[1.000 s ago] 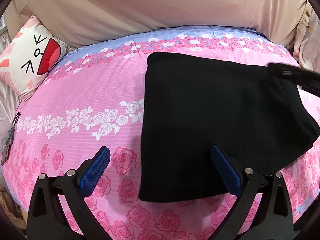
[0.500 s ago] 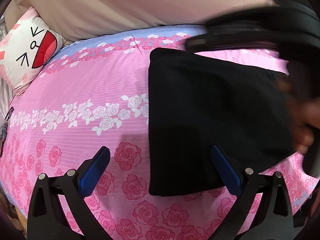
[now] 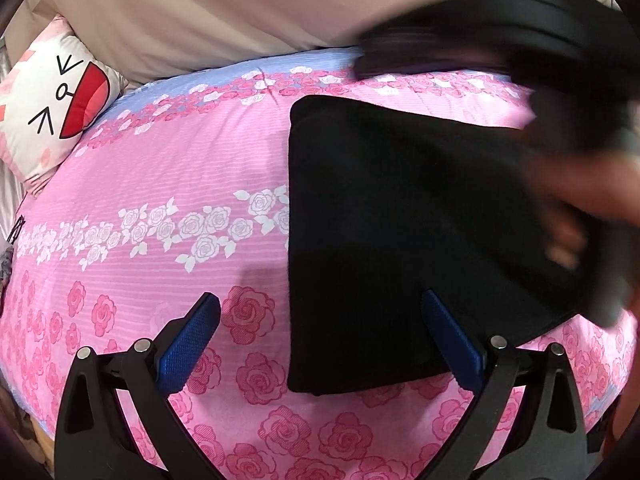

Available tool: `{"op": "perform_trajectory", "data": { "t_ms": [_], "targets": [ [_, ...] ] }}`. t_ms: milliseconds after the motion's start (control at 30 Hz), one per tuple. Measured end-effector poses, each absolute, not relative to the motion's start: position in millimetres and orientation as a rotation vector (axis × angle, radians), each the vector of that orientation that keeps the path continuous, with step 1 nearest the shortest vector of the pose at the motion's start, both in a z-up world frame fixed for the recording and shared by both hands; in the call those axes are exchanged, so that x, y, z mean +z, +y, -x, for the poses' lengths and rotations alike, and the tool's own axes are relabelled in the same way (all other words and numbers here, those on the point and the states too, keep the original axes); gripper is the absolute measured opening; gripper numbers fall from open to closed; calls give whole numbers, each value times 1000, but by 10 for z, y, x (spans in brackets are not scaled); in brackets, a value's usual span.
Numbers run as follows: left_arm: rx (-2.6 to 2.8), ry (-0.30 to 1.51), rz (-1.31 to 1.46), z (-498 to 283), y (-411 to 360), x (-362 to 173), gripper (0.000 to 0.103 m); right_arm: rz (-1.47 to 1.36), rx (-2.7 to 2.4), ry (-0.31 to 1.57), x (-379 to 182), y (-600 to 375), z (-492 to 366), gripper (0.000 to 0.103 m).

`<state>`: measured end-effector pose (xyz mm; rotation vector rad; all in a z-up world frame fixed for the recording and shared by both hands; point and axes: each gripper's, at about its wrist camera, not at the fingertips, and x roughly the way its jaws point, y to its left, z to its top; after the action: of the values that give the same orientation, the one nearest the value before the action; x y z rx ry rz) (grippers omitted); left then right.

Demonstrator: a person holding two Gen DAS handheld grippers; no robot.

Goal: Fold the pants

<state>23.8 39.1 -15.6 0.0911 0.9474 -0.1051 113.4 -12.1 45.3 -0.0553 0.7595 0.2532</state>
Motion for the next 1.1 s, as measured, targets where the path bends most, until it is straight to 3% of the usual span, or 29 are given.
{"op": "perform_trajectory", "data": {
  "t_ms": [333,433,600,733,867,1100],
  "targets": [
    [-103,941,-134,-244,106,-122,98,-18,-19,788,219,-1277,40,50],
    [-102,936,-168,-222,-14,-128,98,-14,-75,841,-42,-1432,183,56],
    [-82,927,-208,-208,-160,-130,98,-159,-31,821,-63,-1626,298,56],
    [-70,923,-210,-204,-173,-91,98,-227,-42,805,9,-1772,391,68],
    [-119,980,-59,-283,60,-103,98,-371,-11,823,-14,-1991,495,77],
    [-257,1118,312,-459,568,-371,98,-545,94,882,-244,-2025,490,77]
  ]
}}
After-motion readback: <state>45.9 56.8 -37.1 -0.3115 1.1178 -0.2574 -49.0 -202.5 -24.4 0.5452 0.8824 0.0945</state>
